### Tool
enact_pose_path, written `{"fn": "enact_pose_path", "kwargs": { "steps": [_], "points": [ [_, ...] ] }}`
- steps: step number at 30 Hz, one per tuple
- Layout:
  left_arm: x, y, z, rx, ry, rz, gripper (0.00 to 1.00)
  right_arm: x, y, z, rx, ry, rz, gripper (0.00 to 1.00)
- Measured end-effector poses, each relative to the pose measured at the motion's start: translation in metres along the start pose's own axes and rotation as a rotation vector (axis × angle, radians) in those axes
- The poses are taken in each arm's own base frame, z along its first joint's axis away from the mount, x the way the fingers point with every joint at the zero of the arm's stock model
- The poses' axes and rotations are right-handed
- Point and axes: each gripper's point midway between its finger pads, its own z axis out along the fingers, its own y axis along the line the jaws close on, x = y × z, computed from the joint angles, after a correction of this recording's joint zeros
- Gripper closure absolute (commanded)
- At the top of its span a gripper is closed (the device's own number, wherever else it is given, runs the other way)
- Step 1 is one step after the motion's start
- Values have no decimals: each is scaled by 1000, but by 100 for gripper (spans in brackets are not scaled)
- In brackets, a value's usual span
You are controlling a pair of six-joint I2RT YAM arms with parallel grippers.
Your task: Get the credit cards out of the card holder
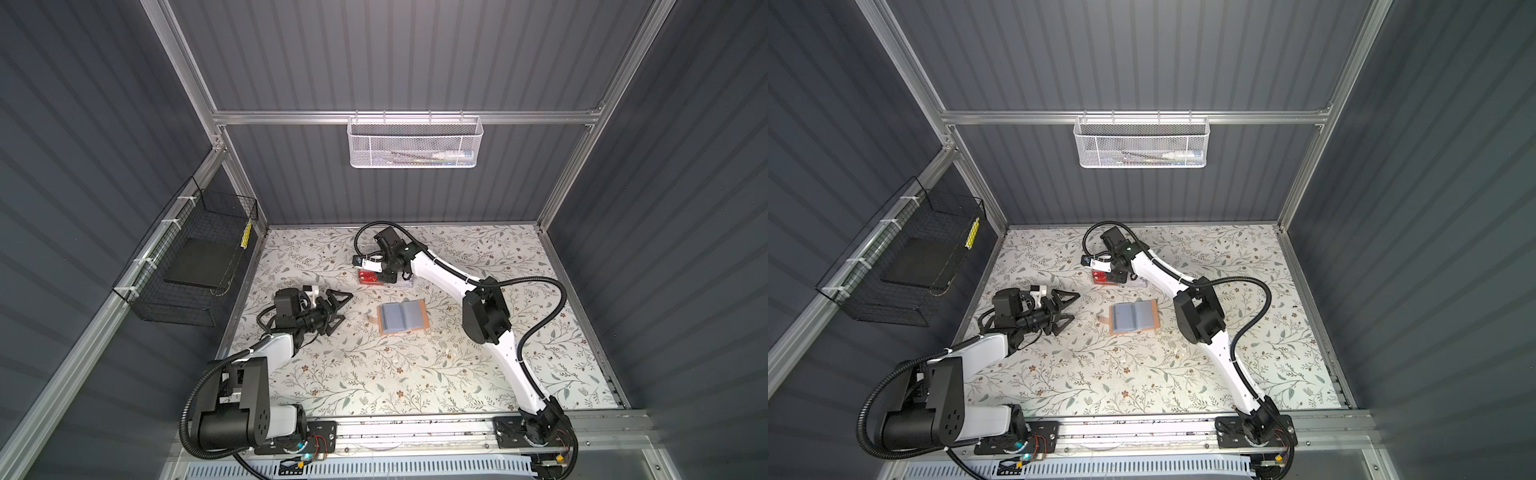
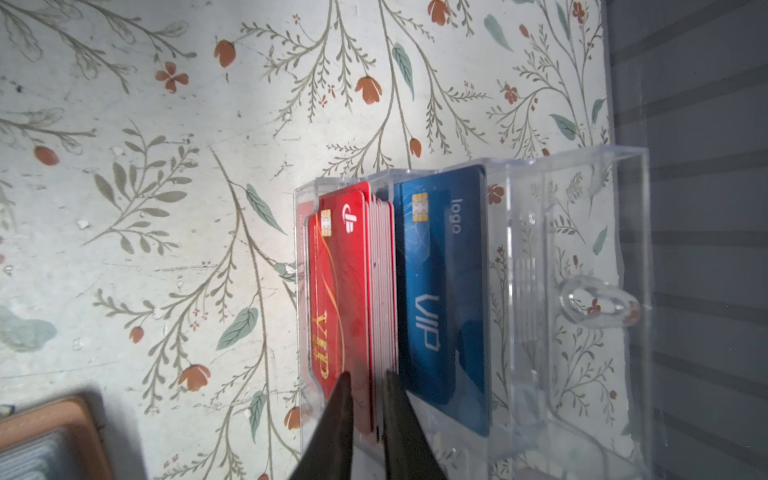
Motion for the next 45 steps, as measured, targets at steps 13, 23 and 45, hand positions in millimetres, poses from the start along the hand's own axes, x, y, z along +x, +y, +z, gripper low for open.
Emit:
{"fn": "enact_pose_path", "kwargs": {
  "steps": [13, 23, 45],
  "points": [
    [0, 0, 0, 1, -1, 1, 0, 0, 3, 2, -1, -1, 25, 79],
    [3, 0, -7, -36, -13, 39, 0, -13, 1, -55, 39, -78, 119, 63],
    [-86, -44, -94, -405, -597, 533, 0, 126, 32, -280, 583, -314, 755, 1]
  ]
}}
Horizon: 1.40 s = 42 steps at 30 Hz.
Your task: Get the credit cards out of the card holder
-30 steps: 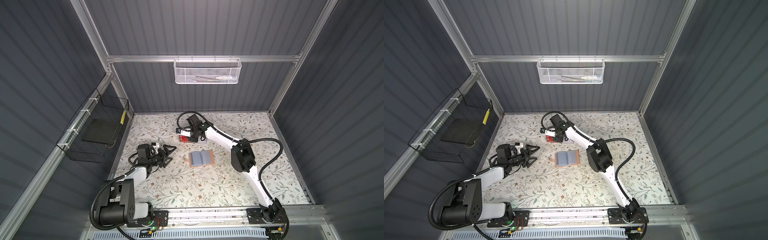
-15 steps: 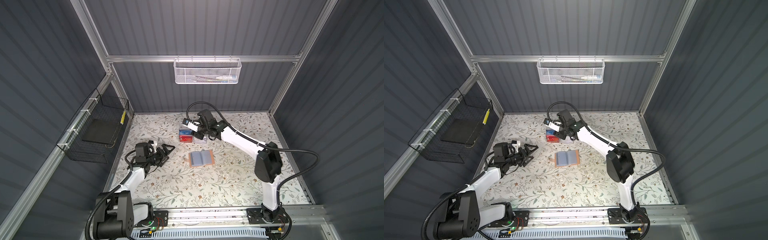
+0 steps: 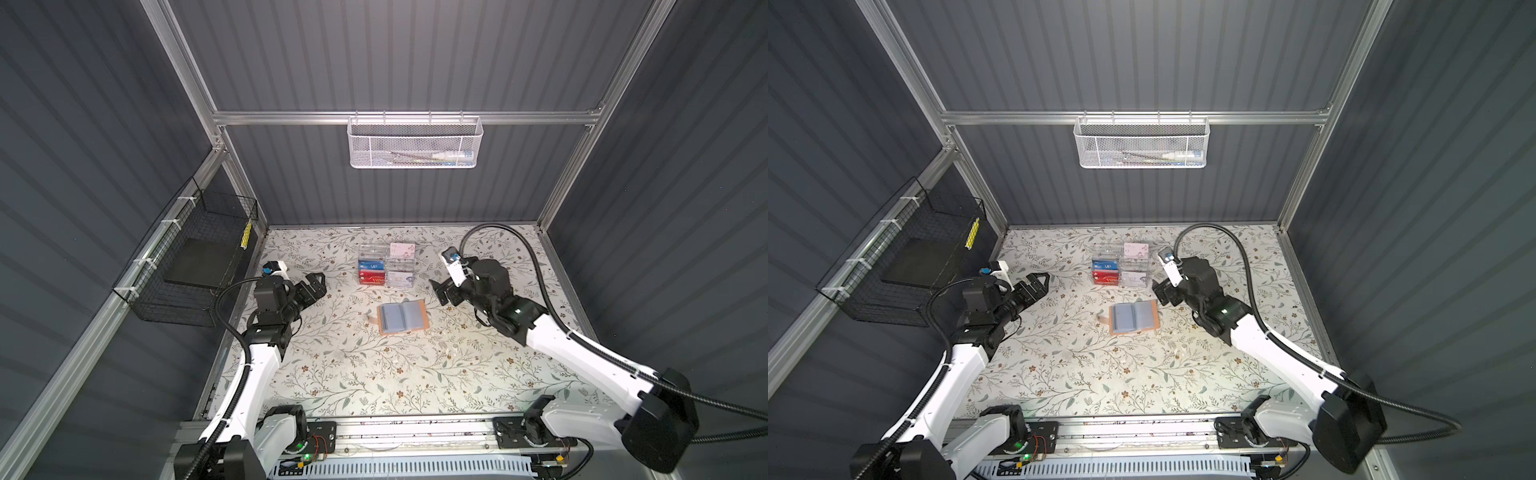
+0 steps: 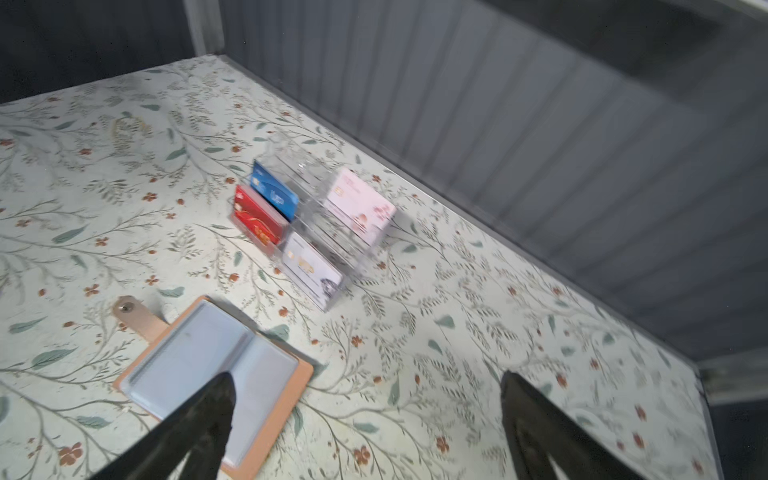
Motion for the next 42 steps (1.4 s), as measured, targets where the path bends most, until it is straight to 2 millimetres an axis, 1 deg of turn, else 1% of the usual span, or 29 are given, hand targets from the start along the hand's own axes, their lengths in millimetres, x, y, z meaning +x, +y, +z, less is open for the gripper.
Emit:
{"fn": "enact_pose_path", "kwargs": {
  "steps": [2, 4, 6, 7, 9, 12, 15, 18, 20, 23, 27, 30, 32, 34, 35, 37, 39, 41, 42],
  "points": [
    [8, 22, 7, -77, -28, 43, 0, 28, -33, -16, 130, 14, 80, 1],
    [23, 47, 15, -156, -33, 81, 0, 58, -73, -35, 298, 14, 177, 1],
    [38, 68, 20, -220, -31, 112, 0, 87, -104, -51, 451, 11, 257, 1],
    [45, 79, 22, -250, -33, 131, 0, 101, -115, -57, 511, 8, 288, 1],
    [52, 92, 26, -294, -37, 163, 0, 128, -125, -63, 587, 12, 324, 1],
    [49, 104, 35, -345, -60, 214, 0, 162, -132, -62, 656, 37, 348, 1],
    [47, 108, 45, -353, -87, 246, 0, 182, -137, -53, 700, 62, 350, 1],
    [54, 113, 52, -347, -106, 264, 0, 191, -138, -44, 710, 54, 330, 1],
    [55, 116, 52, -350, -122, 275, 0, 190, -138, -39, 707, 45, 313, 1],
    [48, 114, 52, -340, -172, 290, 0, 181, -139, -31, 699, 0, 296, 1],
    [36, 109, 55, -329, -234, 318, 0, 174, -141, -20, 698, -43, 251, 1],
    [32, 109, 62, -317, -274, 342, 0, 171, -142, -15, 703, -66, 220, 1],
    [44, 110, 73, -295, -251, 377, 0, 168, -143, -12, 710, -93, 206, 1],
    [62, 113, 83, -286, -188, 421, 0, 171, -143, -7, 713, -93, 185, 1],
    [67, 111, 87, -284, -164, 440, 0, 172, -143, -7, 711, -89, 184, 1],
    [66, 96, 99, -260, -141, 494, 0, 168, -149, -10, 716, -116, 201, 1],
    [55, 76, 111, -230, -153, 532, 0, 167, -161, -18, 727, -157, 244, 1],
    [45, 61, 116, -204, -181, 555, 0, 172, -173, -24, 727, -174, 290, 1],
    [44, 59, 117, -202, -182, 562, 0, 176, -180, -24, 737, -167, 309, 1]
  ]
}}
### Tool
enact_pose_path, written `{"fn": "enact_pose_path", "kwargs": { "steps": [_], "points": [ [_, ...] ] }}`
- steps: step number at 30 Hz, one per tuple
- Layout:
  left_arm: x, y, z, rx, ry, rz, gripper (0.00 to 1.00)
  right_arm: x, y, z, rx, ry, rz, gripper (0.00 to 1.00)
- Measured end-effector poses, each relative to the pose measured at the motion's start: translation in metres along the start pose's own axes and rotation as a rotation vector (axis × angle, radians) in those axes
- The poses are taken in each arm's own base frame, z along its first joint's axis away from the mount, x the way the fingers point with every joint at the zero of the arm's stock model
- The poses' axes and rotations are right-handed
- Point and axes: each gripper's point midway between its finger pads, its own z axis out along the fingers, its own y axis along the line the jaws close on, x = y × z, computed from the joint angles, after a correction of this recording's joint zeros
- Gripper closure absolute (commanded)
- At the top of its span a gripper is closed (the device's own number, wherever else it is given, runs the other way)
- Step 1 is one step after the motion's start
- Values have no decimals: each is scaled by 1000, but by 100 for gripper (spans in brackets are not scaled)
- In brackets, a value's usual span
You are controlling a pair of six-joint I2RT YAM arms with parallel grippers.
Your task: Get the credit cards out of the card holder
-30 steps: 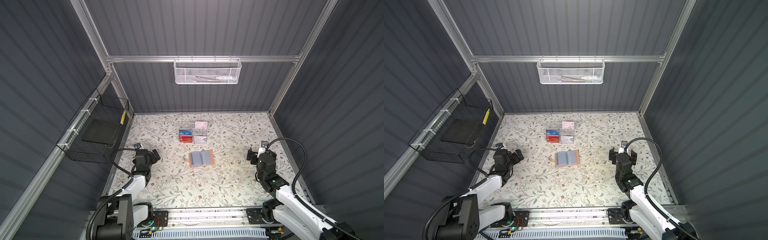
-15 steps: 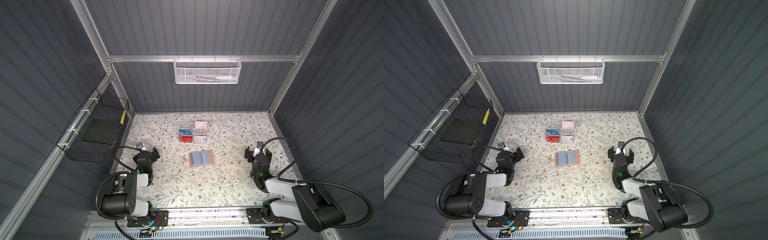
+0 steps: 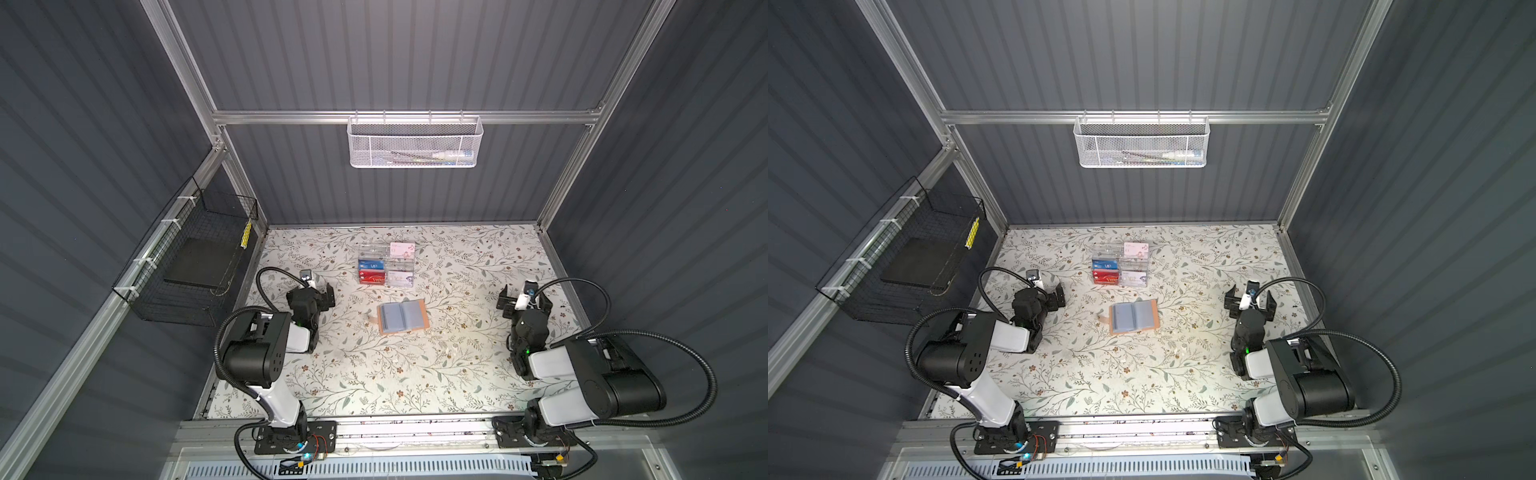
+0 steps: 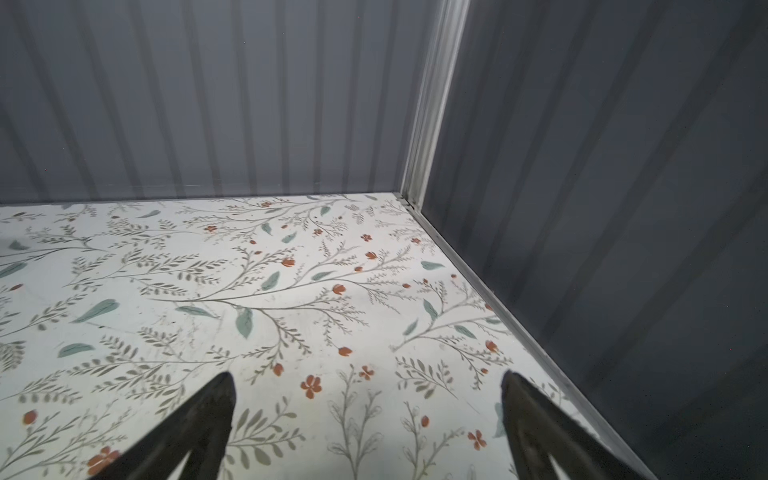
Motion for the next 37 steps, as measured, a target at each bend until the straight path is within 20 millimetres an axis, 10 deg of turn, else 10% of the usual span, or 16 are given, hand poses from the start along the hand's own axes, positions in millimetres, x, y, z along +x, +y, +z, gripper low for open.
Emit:
{"fn": "enact_pose_path", "kwargs": {
  "steps": [6, 37],
  "points": [
    [8, 1, 0, -4, 31, 23, 0, -4, -6, 30, -43, 64, 103, 1],
    [10, 1, 0, -4, 42, 33, 0, 17, 2, 26, -92, 154, 139, 1]
  ]
}}
